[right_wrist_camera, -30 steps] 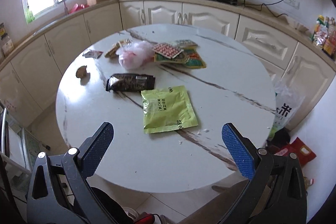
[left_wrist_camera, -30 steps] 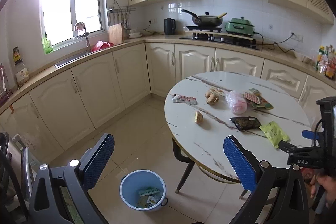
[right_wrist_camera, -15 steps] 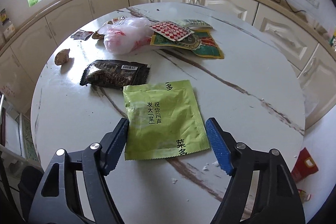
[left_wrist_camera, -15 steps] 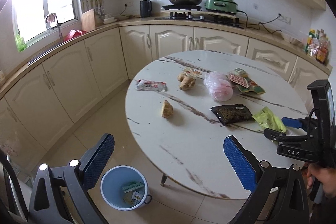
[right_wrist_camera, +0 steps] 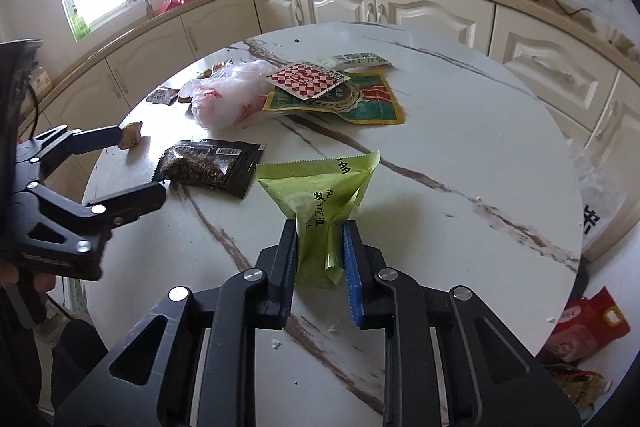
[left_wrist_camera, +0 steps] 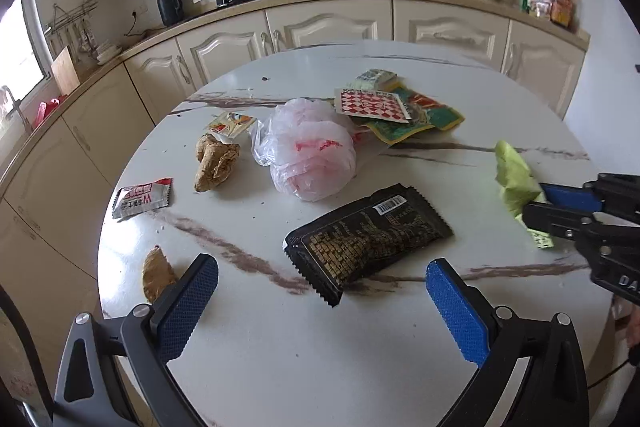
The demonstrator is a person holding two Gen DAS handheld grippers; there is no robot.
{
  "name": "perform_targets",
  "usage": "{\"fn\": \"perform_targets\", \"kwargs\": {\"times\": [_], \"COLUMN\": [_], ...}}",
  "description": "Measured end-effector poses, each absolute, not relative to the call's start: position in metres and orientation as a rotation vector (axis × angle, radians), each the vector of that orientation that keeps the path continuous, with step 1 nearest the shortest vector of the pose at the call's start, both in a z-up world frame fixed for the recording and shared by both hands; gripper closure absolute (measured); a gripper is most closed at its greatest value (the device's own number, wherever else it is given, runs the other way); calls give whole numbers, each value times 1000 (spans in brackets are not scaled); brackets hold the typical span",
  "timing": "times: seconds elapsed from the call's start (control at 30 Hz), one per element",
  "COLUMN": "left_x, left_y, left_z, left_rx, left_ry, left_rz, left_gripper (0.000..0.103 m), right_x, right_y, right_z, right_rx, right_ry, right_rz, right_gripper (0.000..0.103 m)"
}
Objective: Collect trash
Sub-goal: 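Grasp the yellow-green packet on the table with the right gripper, then grasp the black snack packet with the left gripper while the right holds the green packet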
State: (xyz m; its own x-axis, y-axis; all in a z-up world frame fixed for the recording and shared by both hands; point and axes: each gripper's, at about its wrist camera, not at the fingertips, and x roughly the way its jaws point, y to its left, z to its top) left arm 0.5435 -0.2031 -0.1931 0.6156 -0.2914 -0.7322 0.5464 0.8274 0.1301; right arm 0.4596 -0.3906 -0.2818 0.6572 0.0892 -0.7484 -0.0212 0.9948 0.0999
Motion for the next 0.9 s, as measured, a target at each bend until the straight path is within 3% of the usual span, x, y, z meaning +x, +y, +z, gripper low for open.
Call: {"fn": "perform_targets", "kwargs": {"times": [0.2,0.27,0.33,0.4,0.43,0.5,0.63,0.77,0.8,0.9], "left_x": [574,578,581,580,580,578,577,564,560,550], "left_y": [-213,-223,-225,-223,-222,-220,-217,-211,-206,-195], "left_z": [-208,-211,-212,-212,-211,-210,-210,-208,-207,-199], "left_rx": [357,336,284,278,275,272,256,230,208,163], "left_ry": [789,791,817,808,806,802,803,794,799,800], "left_rz": [-527,-563,-615,-632,-649,-658,-672,-661,-672,-681], "left_gripper": [4,13,33,45,58,67,82,88,95,96], "right_x": [465,467,469,472,473,473,474,472,470,466], "right_y": [-391,-389,-388,-387,-386,-385,-382,-380,-379,-374], "right_z": [-278,-276,-277,-279,-280,-283,-286,-284,-283,-275], "right_rx": [88,87,91,92,94,98,101,114,113,106], "right_ry": [834,827,829,833,834,838,844,833,831,815], "right_rz": [76,76,82,84,85,84,85,77,76,70], "right_gripper": [82,82,82,82,82,82,82,82,82,82]}}
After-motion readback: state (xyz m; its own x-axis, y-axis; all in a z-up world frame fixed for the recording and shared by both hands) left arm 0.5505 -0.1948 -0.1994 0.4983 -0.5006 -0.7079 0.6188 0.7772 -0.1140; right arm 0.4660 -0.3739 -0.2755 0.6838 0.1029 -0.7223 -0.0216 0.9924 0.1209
